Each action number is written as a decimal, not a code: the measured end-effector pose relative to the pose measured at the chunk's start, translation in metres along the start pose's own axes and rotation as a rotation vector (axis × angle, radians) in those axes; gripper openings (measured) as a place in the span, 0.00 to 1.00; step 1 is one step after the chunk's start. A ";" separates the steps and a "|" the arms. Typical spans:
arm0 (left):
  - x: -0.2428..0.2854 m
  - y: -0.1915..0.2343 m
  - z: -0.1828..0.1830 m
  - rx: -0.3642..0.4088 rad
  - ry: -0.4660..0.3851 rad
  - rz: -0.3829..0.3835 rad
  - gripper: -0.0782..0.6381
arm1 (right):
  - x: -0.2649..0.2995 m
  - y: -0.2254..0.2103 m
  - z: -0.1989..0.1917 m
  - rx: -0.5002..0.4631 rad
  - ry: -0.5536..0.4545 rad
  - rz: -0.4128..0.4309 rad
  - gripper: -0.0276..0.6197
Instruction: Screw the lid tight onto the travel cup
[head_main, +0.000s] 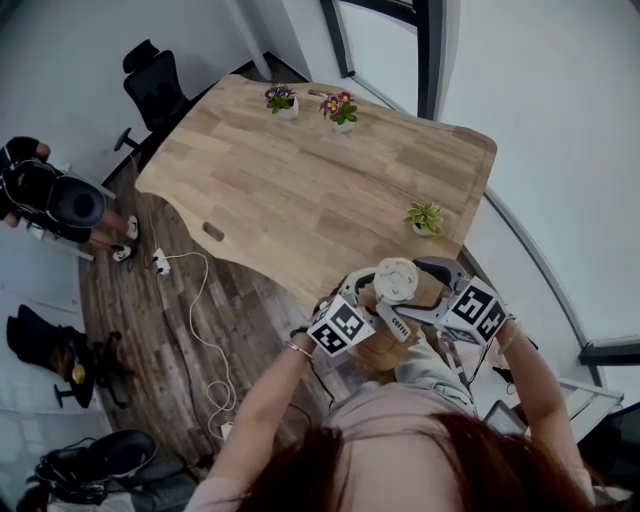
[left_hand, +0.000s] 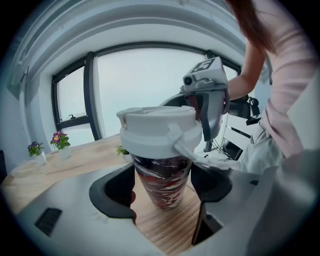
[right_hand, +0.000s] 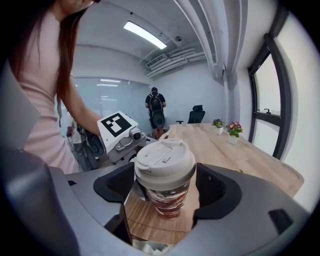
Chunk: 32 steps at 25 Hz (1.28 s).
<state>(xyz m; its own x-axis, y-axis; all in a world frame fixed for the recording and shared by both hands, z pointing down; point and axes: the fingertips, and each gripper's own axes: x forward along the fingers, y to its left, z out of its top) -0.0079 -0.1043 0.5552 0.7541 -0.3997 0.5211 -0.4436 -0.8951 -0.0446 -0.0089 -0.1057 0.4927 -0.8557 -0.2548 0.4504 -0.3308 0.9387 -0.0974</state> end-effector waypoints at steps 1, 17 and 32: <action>0.000 0.000 0.000 -0.001 0.000 0.004 0.60 | 0.001 0.000 0.001 -0.001 -0.004 0.002 0.60; 0.000 0.003 0.001 -0.137 -0.044 0.192 0.60 | 0.001 0.000 0.002 0.148 -0.109 -0.242 0.60; 0.001 0.000 0.002 -0.085 -0.002 0.109 0.60 | -0.002 0.002 0.007 -0.034 -0.015 -0.131 0.60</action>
<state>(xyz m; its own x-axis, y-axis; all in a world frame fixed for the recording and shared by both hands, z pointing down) -0.0063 -0.1046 0.5539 0.6999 -0.4940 0.5158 -0.5624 -0.8264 -0.0283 -0.0106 -0.1051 0.4854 -0.8117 -0.3792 0.4442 -0.4267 0.9043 -0.0078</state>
